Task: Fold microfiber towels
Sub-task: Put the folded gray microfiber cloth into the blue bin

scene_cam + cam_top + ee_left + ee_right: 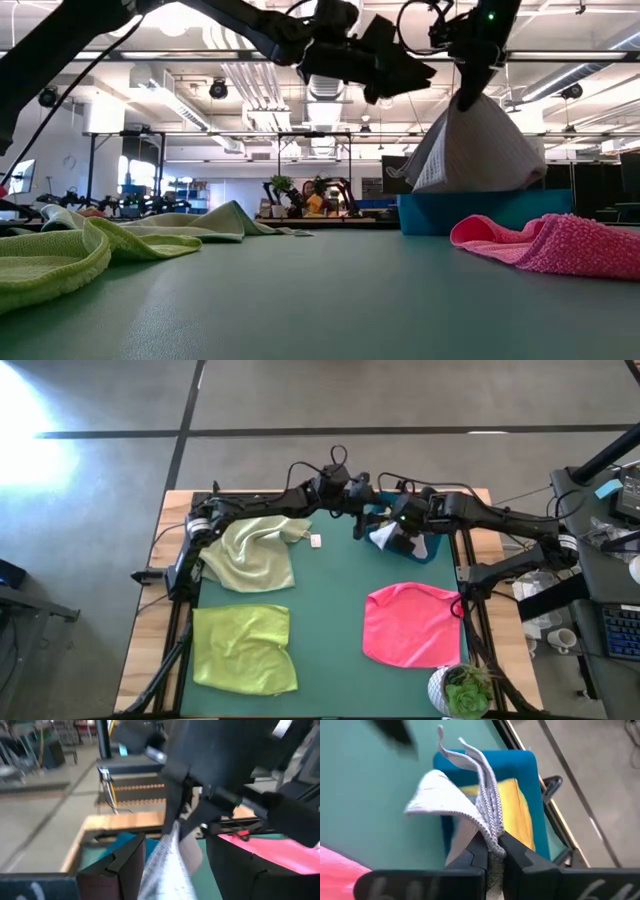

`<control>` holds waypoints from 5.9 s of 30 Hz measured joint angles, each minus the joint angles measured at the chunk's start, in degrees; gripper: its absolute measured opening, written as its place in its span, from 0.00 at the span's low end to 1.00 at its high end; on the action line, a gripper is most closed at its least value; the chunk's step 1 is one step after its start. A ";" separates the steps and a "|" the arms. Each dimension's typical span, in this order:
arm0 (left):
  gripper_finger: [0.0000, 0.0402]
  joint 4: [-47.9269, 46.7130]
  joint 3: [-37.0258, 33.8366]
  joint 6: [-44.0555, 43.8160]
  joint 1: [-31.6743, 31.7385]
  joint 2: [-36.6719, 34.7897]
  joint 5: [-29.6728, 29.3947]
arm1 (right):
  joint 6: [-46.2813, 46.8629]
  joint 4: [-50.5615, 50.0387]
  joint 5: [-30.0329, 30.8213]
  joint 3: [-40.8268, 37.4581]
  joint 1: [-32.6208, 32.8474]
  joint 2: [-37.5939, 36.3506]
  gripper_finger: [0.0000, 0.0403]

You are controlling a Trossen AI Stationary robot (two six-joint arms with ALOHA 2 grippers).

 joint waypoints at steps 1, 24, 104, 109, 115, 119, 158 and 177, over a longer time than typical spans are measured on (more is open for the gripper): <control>0.48 -0.27 -0.30 -0.92 -0.28 0.00 0.00 | 0.32 0.01 -0.27 0.47 0.00 0.06 0.03; 0.48 -2.65 -2.12 9.66 -10.11 0.49 -15.39 | 5.85 -0.55 -0.78 3.85 -0.79 0.31 0.03; 0.48 -13.85 -0.32 15.28 -2.08 2.36 -41.56 | 13.77 7.76 4.49 -13.56 -26.56 0.48 0.51; 0.48 -19.82 -0.44 14.97 -2.09 -1.86 -41.76 | 11.89 9.84 -9.87 -10.99 -26.51 0.46 0.50; 0.48 -24.29 -1.29 13.67 -1.86 -7.26 -42.41 | 11.84 9.45 -16.43 -11.72 -26.43 0.50 0.48; 0.48 -25.19 -1.99 11.74 -1.56 -9.58 -42.43 | 11.54 8.37 -16.19 -12.04 -26.46 0.51 0.48; 0.48 -23.40 -4.12 1.55 -1.50 -9.60 -27.37 | 43.50 17.58 -6.90 -38.18 -34.81 -18.57 0.48; 0.48 -20.94 -5.87 1.75 -2.01 -9.57 -24.85 | 39.04 21.84 -7.76 -38.31 -37.66 -18.39 0.06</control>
